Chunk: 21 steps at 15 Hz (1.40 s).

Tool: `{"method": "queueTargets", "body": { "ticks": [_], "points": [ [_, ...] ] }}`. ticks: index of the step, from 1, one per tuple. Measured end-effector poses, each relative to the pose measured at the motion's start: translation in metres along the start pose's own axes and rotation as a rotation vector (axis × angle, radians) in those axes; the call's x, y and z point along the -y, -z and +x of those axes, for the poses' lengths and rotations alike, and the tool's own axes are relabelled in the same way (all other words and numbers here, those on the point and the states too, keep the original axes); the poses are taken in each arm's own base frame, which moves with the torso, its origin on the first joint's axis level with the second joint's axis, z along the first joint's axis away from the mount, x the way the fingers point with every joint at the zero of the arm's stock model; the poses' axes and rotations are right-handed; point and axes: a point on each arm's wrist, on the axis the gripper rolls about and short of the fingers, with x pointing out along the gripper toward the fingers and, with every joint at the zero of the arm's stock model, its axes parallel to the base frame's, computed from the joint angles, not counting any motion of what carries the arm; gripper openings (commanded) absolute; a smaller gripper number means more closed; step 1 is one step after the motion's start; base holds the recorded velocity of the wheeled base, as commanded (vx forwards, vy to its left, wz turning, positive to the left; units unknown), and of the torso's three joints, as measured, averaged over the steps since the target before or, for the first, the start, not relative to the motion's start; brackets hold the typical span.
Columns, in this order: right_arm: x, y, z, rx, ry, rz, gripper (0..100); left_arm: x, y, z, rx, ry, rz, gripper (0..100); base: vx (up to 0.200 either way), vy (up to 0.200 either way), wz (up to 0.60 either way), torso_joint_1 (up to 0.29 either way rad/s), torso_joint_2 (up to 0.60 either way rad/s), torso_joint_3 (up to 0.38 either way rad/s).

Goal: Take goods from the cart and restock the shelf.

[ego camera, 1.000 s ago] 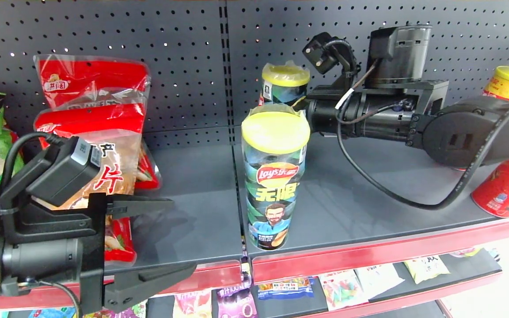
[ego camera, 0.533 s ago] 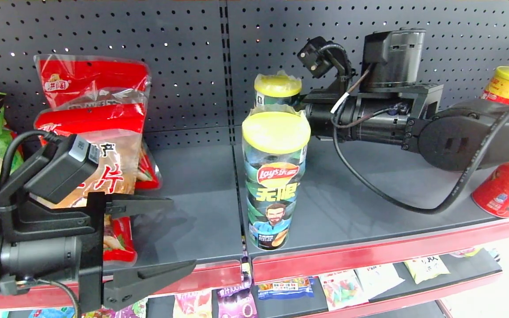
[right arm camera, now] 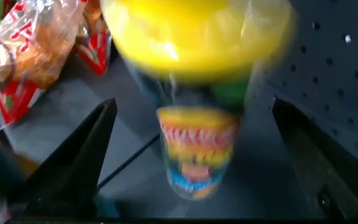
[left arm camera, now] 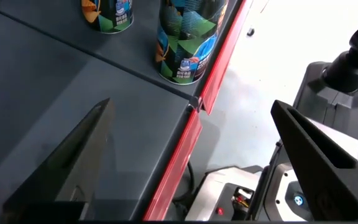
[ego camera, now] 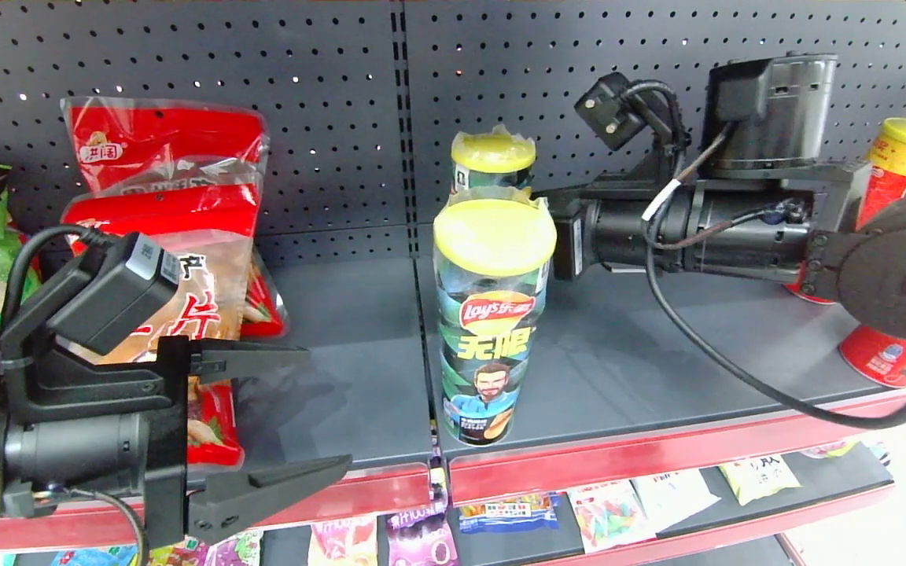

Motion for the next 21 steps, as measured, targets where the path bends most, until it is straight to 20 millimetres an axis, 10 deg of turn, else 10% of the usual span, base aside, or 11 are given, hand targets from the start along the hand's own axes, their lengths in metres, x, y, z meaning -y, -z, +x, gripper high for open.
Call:
{"method": "queueTargets", "body": {
  "ticks": [10, 21],
  "points": [
    [0.01, 0.036, -0.071, -0.094, 0.12, 0.058, 100, -0.014, -0.007, 0.018, -0.035, -0.081, -0.003, 100, 0.0, 0.0, 0.0, 0.0, 0.0, 0.0],
    [-0.032, 0.061, -0.159, -0.072, 0.152, 0.046, 100, -0.039, 0.01, 0.083, -0.112, -0.135, 0.052, 100, 0.0, 0.0, 0.0, 0.0, 0.0, 0.0]
  ]
}}
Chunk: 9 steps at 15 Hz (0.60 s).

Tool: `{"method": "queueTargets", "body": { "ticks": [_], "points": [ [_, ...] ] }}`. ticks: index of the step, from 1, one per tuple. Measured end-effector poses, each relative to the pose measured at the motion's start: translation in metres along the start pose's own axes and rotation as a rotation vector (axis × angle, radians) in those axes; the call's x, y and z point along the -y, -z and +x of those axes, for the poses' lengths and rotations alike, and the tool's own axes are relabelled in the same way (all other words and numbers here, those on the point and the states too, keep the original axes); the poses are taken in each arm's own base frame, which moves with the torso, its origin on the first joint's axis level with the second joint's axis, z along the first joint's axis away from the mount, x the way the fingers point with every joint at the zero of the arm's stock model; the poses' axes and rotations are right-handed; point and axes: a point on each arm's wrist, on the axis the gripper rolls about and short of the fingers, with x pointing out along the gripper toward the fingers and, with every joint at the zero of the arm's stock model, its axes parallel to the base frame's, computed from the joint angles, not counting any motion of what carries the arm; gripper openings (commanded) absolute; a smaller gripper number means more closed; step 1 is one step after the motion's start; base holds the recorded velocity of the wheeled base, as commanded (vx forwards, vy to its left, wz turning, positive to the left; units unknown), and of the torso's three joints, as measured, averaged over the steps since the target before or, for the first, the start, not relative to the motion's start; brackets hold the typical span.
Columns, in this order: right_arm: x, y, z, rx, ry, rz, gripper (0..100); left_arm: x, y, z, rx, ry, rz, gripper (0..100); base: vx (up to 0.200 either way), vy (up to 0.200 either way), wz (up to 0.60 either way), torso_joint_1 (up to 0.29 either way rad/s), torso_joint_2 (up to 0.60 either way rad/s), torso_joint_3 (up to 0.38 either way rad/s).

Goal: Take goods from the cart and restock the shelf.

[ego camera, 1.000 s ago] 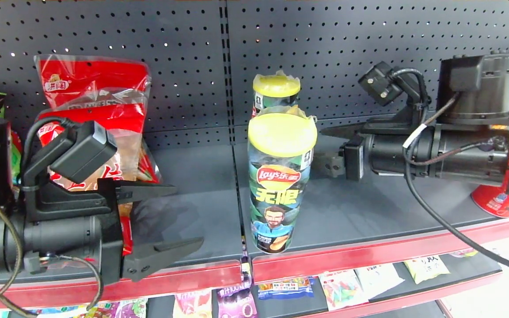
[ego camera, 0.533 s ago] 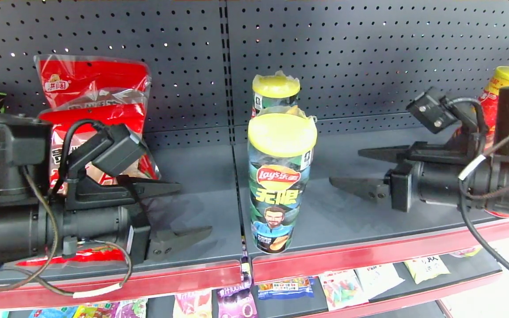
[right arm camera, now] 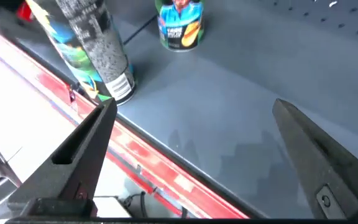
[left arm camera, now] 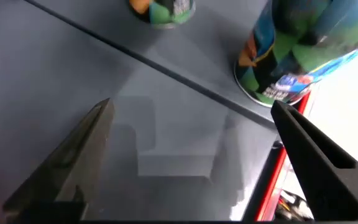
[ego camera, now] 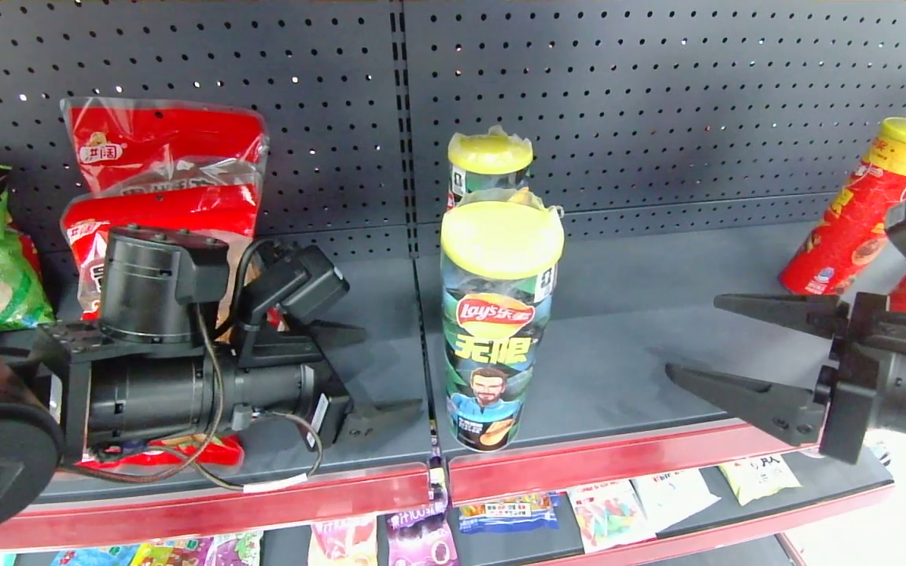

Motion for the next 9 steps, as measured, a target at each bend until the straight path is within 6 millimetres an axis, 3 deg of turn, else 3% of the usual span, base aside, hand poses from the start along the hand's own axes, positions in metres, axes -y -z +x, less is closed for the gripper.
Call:
{"method": "queueTargets", "body": {
  "ticks": [9],
  "points": [
    [-0.001, -0.005, -0.007, 0.032, 0.01, -0.006, 100, 0.004, 0.01, 0.024, -0.064, 0.031, 0.001, 100, 0.0, 0.0, 0.0, 0.0, 0.0, 0.0]
  ]
}}
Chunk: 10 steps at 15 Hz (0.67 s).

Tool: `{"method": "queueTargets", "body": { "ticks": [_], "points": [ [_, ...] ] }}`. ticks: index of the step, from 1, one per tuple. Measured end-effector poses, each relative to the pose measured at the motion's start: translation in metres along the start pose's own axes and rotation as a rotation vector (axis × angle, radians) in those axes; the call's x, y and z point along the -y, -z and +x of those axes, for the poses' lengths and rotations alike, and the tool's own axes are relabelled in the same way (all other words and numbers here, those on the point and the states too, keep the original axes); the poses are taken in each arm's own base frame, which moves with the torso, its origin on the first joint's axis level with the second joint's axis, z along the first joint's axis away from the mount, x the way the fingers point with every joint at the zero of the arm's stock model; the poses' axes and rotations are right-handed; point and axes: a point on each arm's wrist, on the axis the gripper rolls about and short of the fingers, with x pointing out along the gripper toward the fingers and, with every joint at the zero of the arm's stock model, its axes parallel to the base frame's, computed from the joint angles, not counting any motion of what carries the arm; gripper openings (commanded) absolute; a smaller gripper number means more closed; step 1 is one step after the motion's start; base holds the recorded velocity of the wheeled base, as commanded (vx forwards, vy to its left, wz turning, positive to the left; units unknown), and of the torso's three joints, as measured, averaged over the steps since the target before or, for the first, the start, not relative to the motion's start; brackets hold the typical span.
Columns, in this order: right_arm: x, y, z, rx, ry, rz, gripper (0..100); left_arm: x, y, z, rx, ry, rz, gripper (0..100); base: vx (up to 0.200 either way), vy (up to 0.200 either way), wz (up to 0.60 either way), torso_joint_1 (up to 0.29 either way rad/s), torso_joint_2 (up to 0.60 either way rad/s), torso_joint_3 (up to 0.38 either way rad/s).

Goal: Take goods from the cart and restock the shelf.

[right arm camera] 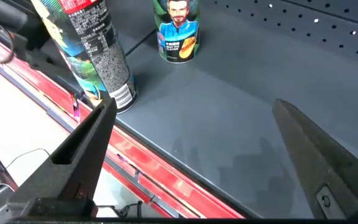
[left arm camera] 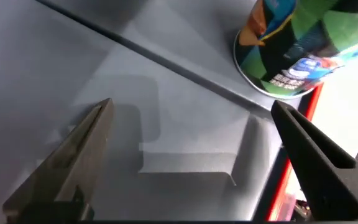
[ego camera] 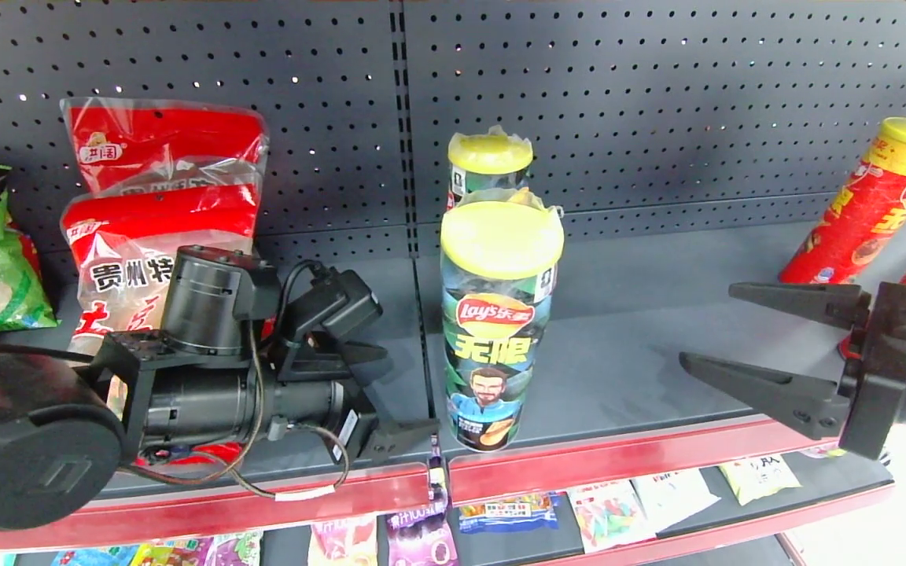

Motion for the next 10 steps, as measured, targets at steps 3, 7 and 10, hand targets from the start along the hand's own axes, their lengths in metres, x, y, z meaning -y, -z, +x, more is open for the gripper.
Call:
{"method": "queueTargets", "body": {
  "ticks": [3, 7, 10],
  "points": [
    [0.0004, -0.002, 0.0004, 0.006, 0.001, 0.0, 100, -0.0019, -0.0023, 0.0065, -0.001, -0.001, 0.002, 100, 0.0, 0.0, 0.0, 0.0, 0.0, 0.0],
    [0.001, -0.0033, 0.0011, 0.008, 0.003, 0.0, 100, -0.001, -0.0023, 0.0099, -0.006, 0.006, 0.004, 100, 0.0, 0.0, 0.0, 0.0, 0.0, 0.0],
    [0.0011, -0.0033, 0.0017, 0.007, 0.002, 0.0, 100, 0.0034, -0.0029, 0.0119, -0.007, 0.022, 0.011, 100, 0.0, 0.0, 0.0, 0.0, 0.0, 0.0]
  ]
}}
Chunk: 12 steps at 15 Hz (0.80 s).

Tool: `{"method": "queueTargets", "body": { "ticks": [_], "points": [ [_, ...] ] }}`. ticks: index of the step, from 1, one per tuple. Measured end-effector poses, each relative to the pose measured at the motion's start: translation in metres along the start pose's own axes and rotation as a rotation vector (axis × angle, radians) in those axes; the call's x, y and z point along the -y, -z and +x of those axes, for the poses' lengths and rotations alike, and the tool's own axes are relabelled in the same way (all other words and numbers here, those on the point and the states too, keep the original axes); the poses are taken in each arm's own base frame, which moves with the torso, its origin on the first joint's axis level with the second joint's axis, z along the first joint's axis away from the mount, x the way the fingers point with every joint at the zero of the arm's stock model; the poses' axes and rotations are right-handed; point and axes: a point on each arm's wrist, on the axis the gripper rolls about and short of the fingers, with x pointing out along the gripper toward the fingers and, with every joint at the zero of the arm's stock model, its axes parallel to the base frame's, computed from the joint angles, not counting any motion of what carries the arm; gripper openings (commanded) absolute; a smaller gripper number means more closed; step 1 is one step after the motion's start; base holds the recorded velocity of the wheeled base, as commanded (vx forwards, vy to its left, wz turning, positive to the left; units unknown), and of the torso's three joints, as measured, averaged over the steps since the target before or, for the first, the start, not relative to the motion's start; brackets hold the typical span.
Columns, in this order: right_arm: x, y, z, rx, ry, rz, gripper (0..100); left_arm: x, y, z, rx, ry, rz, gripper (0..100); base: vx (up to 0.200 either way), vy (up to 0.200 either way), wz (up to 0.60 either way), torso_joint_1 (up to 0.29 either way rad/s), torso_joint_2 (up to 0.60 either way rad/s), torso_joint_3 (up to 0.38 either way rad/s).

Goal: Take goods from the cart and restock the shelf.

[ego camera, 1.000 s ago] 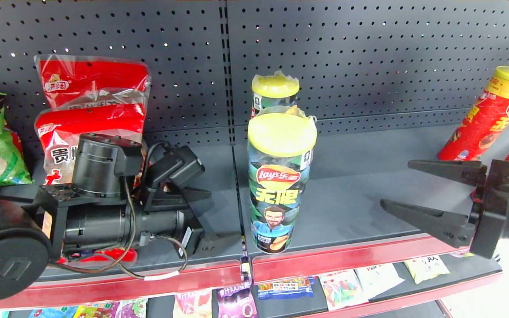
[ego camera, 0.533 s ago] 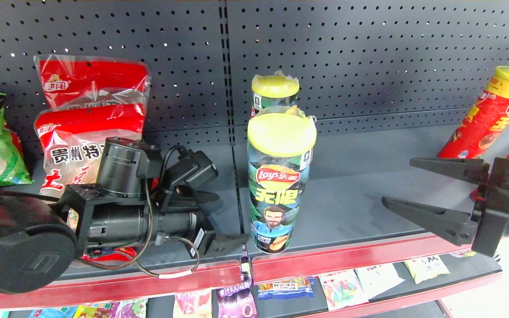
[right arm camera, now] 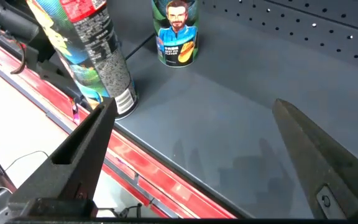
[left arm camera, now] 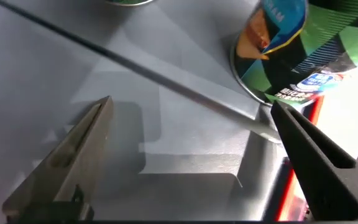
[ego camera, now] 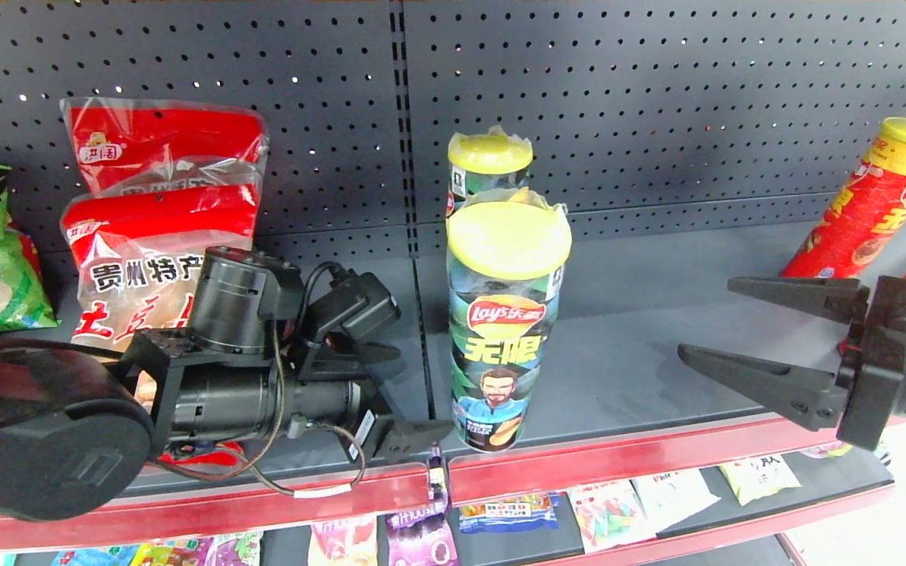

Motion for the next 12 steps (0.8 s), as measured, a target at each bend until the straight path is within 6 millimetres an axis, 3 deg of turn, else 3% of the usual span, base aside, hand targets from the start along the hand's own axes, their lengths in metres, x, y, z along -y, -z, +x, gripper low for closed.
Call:
{"method": "queueTargets", "body": {
  "ticks": [9, 12],
  "points": [
    [0.0, 0.003, 0.001, -0.01, 0.0, 0.003, 100, 0.005, 0.001, -0.003, -0.002, 0.011, -0.004, 100, 0.0, 0.0, 0.0, 0.0, 0.0, 0.0],
    [-0.003, 0.015, -0.006, -0.035, -0.003, 0.009, 100, 0.007, 0.004, -0.026, 0.021, -0.02, -0.051, 100, 0.0, 0.0, 0.0, 0.0, 0.0, 0.0]
  ]
}}
